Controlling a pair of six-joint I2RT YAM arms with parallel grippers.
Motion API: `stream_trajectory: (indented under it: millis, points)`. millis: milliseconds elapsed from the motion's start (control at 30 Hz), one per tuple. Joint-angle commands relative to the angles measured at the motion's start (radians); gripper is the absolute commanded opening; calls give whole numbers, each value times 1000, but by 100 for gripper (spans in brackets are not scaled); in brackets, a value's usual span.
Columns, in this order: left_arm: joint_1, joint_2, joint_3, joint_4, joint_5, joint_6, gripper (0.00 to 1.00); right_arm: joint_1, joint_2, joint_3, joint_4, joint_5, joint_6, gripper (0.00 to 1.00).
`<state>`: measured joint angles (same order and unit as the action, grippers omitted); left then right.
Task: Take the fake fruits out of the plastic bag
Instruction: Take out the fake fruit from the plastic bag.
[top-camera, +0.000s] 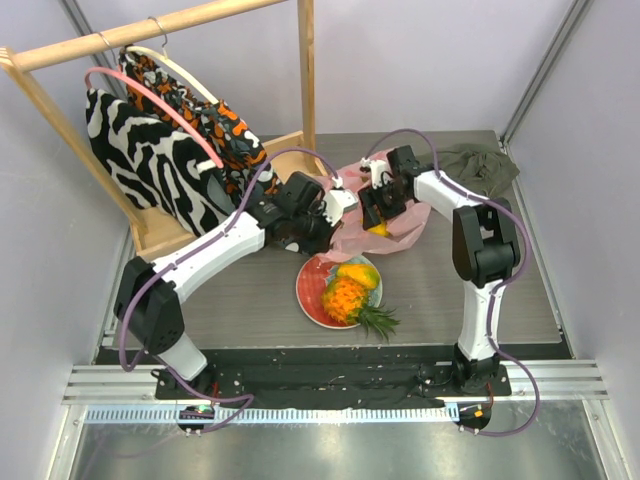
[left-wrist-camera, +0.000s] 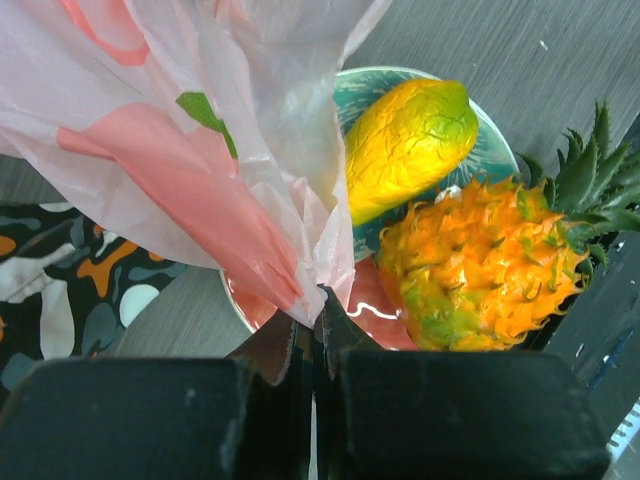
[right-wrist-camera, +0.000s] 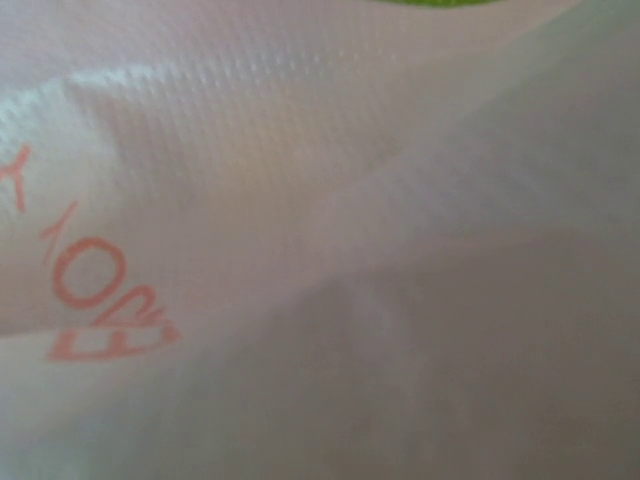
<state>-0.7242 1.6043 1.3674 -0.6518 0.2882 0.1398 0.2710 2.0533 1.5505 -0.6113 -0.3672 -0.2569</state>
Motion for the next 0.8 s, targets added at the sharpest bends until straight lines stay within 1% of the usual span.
stream_trajectory:
  millis: [0,133,200,267,400,433,467,533,567,633,667,700,733,767]
  points:
    - [3,20,70,24,16,3,0,8,5,39,9,83,-30,64]
    - [5,48,101,37,-3,4,0,-6,-90,45,-77,65,-106,59]
    - [3,60,111,53,-12,6,0,-12,-155,52,-152,57,-151,57]
    - [3,74,125,67,-18,4,0,-21,-194,56,-227,34,-182,56]
    - [3,100,150,84,-40,-5,0,-39,-257,22,-309,11,-243,56]
    - [3,106,159,83,-41,-5,0,-64,-259,22,-332,-10,-267,57]
    - [3,117,180,78,-43,-9,0,-76,-255,26,-384,-77,-275,57]
    - [3,147,209,67,-50,-12,0,-119,-248,42,-425,-168,-295,57]
    - [3,157,235,61,-50,-12,0,-160,-243,52,-471,-243,-303,57]
    - [3,184,255,61,-58,-14,0,-179,-258,57,-455,-204,-282,55]
    - [2,195,284,58,-63,-19,0,-196,-274,31,-393,-132,-251,53]
    - [2,222,303,54,-63,-22,0,-205,-292,8,-352,-93,-239,51]
    - [2,233,332,47,-72,-28,0,-210,-353,-28,-217,-34,-184,51]
    - [3,243,341,52,-73,-34,0,-210,-379,-102,-155,93,-173,52]
